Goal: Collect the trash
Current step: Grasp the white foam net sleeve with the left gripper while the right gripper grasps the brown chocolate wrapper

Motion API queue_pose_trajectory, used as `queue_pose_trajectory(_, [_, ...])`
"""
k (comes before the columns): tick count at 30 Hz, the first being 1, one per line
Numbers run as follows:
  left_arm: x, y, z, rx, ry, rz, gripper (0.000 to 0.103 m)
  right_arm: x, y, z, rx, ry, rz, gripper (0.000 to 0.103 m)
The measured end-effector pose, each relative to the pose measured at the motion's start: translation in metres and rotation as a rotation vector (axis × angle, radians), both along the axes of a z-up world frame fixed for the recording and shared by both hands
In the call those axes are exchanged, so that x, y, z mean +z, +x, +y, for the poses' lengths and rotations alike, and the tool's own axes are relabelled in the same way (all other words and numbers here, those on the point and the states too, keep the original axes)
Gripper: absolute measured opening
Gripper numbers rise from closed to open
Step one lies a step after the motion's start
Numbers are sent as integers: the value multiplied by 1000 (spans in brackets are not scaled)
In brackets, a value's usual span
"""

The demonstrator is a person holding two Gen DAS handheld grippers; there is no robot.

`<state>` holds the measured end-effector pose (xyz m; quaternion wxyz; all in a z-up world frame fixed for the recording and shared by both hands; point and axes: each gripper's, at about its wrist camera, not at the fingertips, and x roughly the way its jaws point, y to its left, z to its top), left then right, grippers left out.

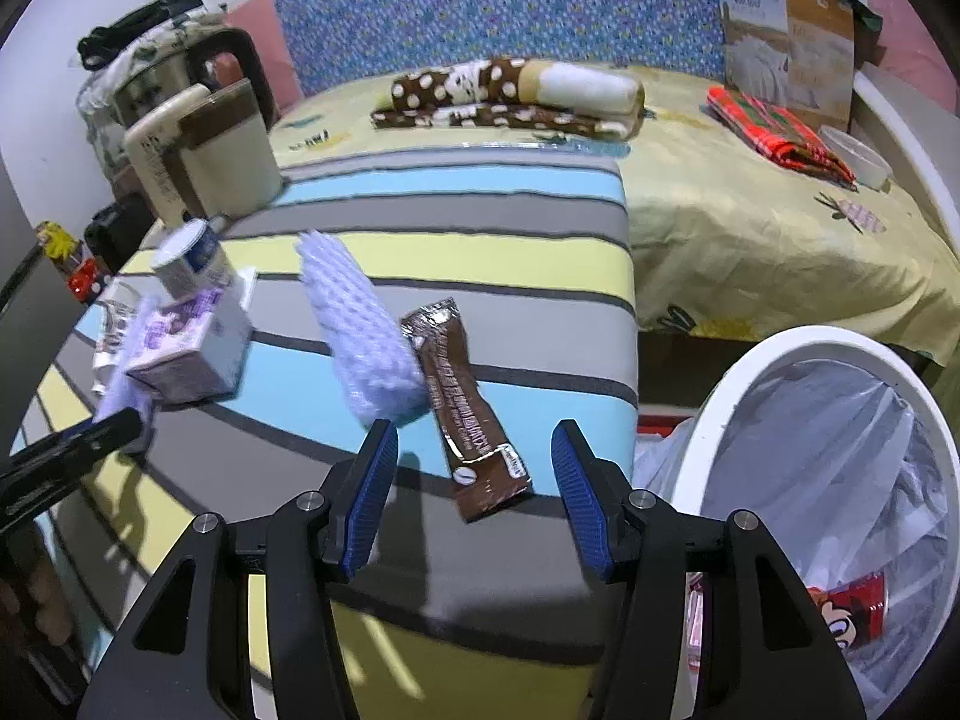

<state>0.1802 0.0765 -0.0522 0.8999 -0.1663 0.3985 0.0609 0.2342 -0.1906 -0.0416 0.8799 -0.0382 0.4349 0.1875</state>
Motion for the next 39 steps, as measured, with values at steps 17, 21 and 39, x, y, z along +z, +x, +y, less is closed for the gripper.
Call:
queue_pose_trajectory(17, [11,-48,-27,-72,69,-47,24,11,-74,-24,-41,109,4,26])
queue_pose_trajectory(21, [11,-67,-37,-105,75,-44,24,13,-89,-27,-47,127,4,26])
queue_pose_trajectory(39, [41,-133,-84,-228,124,-104,24,37,-134,-19,-14,177,-82,26])
